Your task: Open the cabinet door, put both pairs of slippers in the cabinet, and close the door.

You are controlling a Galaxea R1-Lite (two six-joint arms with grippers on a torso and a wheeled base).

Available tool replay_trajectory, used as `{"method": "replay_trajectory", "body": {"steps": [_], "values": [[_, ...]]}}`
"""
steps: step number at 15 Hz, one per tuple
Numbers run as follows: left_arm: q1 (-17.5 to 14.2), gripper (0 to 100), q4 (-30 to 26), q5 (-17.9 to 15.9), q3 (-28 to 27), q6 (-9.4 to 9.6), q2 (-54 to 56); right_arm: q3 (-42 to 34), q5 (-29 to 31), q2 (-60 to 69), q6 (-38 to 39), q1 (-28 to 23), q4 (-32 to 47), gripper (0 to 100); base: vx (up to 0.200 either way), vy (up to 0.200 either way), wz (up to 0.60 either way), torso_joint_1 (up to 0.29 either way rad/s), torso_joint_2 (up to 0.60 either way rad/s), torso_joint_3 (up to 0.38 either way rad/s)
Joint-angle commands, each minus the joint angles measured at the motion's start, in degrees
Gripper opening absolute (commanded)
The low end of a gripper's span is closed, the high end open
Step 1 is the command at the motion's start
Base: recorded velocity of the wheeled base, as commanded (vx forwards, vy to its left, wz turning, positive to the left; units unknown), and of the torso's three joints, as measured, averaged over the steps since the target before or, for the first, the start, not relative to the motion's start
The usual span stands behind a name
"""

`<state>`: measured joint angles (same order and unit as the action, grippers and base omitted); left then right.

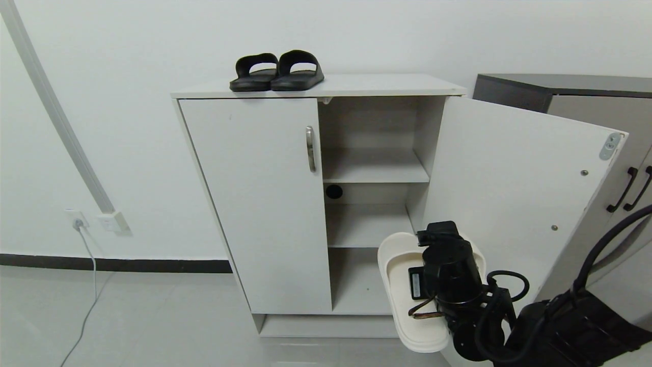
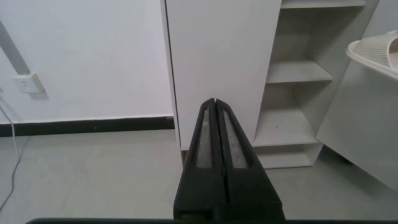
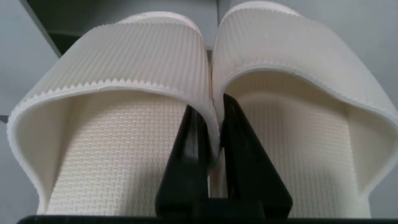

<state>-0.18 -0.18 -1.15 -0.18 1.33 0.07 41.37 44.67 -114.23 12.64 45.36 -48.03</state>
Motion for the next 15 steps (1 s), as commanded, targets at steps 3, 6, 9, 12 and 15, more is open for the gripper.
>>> {"method": "replay_trajectory", "body": {"steps": [3, 6, 9, 12, 15], "values": [[0.0, 0, 0.0, 0.0, 0.0, -0.10, -0.1, 1.2, -1.4, -0.1, 0.1, 1.3, -1.0, 0, 0.000, 0.000, 0.00, 0.000, 0.00, 0.000], [0.0, 0, 0.0, 0.1, 0.0, -0.27, -0.1, 10.1, -4.9, -8.3, 1.5, 4.5, -4.4, 0, 0.000, 0.000, 0.00, 0.000, 0.00, 0.000], [0.0, 0, 0.0, 0.1, 0.0, -0.27, -0.1, 15.5, -4.9, -15.0, 3.0, 3.9, -4.7, 0, 0.000, 0.000, 0.00, 0.000, 0.00, 0.000], [0.0, 0, 0.0, 0.0, 0.0, -0.27, -0.1, 15.5, -4.9, -16.1, 4.0, 2.5, -4.8, 0, 0.000, 0.000, 0.00, 0.000, 0.00, 0.000], [0.0, 0, -0.1, 0.0, 0.0, -0.27, -0.1, 16.4, -4.9, -18.0, 4.3, 2.3, -4.8, 0, 0.000, 0.000, 0.00, 0.000, 0.00, 0.000]]}}
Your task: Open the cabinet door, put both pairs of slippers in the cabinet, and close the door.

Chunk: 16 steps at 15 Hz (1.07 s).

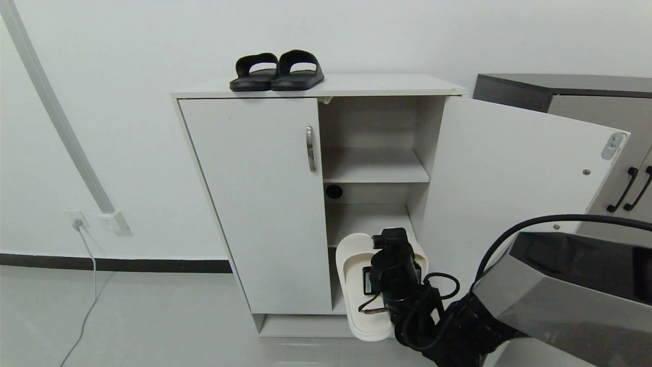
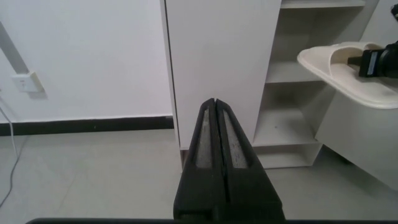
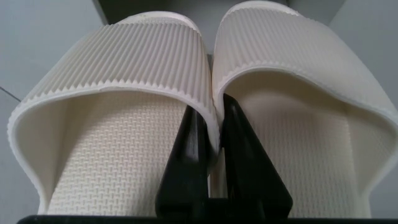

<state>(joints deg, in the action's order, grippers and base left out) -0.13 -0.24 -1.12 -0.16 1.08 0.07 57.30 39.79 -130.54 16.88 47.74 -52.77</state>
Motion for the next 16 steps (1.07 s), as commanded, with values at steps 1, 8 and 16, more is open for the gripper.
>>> {"method": "replay_trajectory", "body": {"steps": [1, 8, 16], "values": [[0.0, 0, 0.0, 0.0, 0.0, -0.03, -0.1, 0.7, 0.0, -2.4, 0.1, -0.1, 0.0, 0, 0.000, 0.000, 0.00, 0.000, 0.00, 0.000], [0.0, 0, 0.0, 0.0, 0.0, 0.06, -0.1, 1.1, 0.0, -3.5, 0.2, -0.2, -0.1, 0, 0.000, 0.000, 0.00, 0.000, 0.00, -0.033], [0.0, 0, 0.0, 0.0, 0.0, 0.06, -0.1, 2.3, 1.7, -7.0, -0.4, -0.4, -3.2, 0, 0.000, 0.000, 0.00, 0.004, 0.00, -0.190]]}}
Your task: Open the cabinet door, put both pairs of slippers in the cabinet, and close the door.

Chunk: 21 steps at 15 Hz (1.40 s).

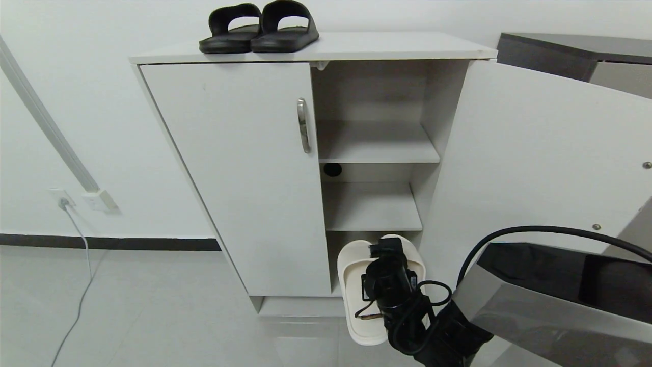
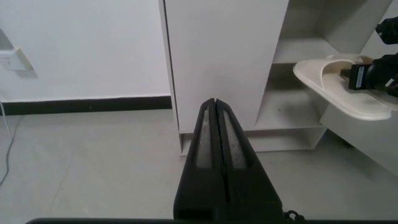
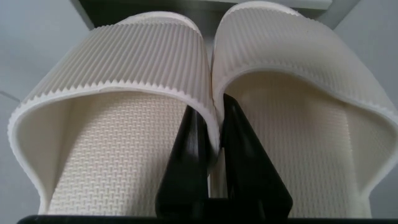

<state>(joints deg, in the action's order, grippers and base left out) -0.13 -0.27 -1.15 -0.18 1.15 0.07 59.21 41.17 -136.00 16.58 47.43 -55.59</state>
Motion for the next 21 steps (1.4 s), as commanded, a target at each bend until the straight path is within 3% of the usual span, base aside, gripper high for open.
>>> {"method": "replay_trajectory", "body": {"steps": [1, 6, 14, 21], "values": [[0.0, 0, 0.0, 0.0, 0.0, 0.00, -0.1, 0.5, 0.8, -2.3, -0.8, -0.1, -2.2, 0, 0.000, 0.000, 0.00, 0.007, 0.00, -0.193], [0.0, 0, 0.0, 0.0, 0.0, 0.00, -0.1, 0.0, 1.0, -8.0, -14.6, -1.9, -27.1, 0, 0.000, 0.000, 0.00, 0.004, 0.00, -0.203], [0.0, 0, 0.0, 0.0, 0.0, -0.09, -0.1, 0.0, 1.4, -6.0, -16.8, -2.0, -28.7, 0, 0.000, 0.000, 0.00, 0.002, 0.00, -0.023], [0.0, 0, 0.0, 0.0, 0.0, -0.09, -0.1, 0.0, 1.4, -5.9, -16.8, -2.0, -28.6, 0, 0.200, 0.000, 0.00, 0.000, 0.00, 0.005]]}}
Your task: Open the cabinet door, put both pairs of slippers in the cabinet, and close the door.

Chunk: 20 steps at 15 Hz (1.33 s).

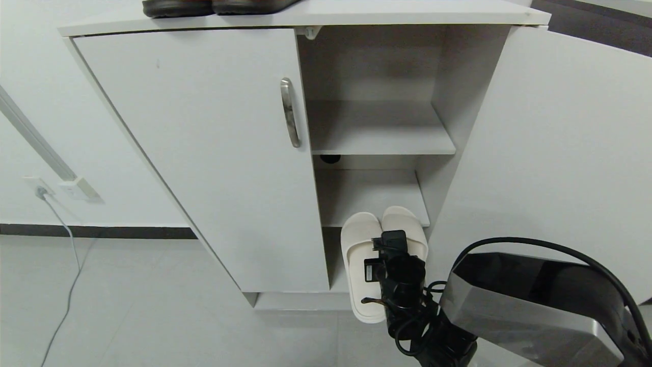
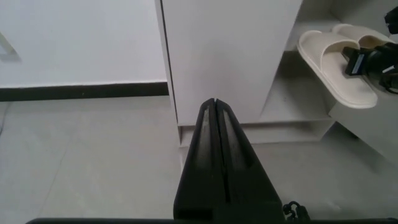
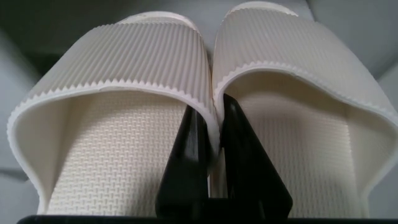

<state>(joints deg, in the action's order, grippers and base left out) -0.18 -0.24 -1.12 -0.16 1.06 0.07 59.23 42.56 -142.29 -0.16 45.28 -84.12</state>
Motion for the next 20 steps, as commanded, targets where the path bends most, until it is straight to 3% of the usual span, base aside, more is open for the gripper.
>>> {"method": "replay_trajectory", "body": {"steps": [1, 3, 11, 20], "values": [[0.0, 0, 0.0, 0.0, 0.0, -0.01, -0.1, 0.0, 0.0, 0.3, 0.0, 0.2, -0.1, 0, 0.200, 0.000, 0.00, 0.012, 0.01, -0.002], [0.0, 0, 0.0, 0.0, 0.0, -0.01, -0.1, 0.1, 0.0, 0.4, -0.2, 0.2, 0.0, 0, 0.200, 0.000, 0.00, 0.005, 0.00, 0.002], [0.0, 0, 0.0, 0.0, 0.0, -0.01, -0.1, 4.4, -0.3, 0.3, 0.3, 0.0, 2.6, 0, 0.000, 0.000, 0.00, 0.000, 0.00, 0.000], [0.0, 0, 0.0, 0.1, 0.0, -0.01, -0.1, 21.2, -1.8, -1.3, 4.9, -5.1, 21.6, 0, 0.000, 0.000, 0.00, 0.000, 0.00, 0.000]]}}
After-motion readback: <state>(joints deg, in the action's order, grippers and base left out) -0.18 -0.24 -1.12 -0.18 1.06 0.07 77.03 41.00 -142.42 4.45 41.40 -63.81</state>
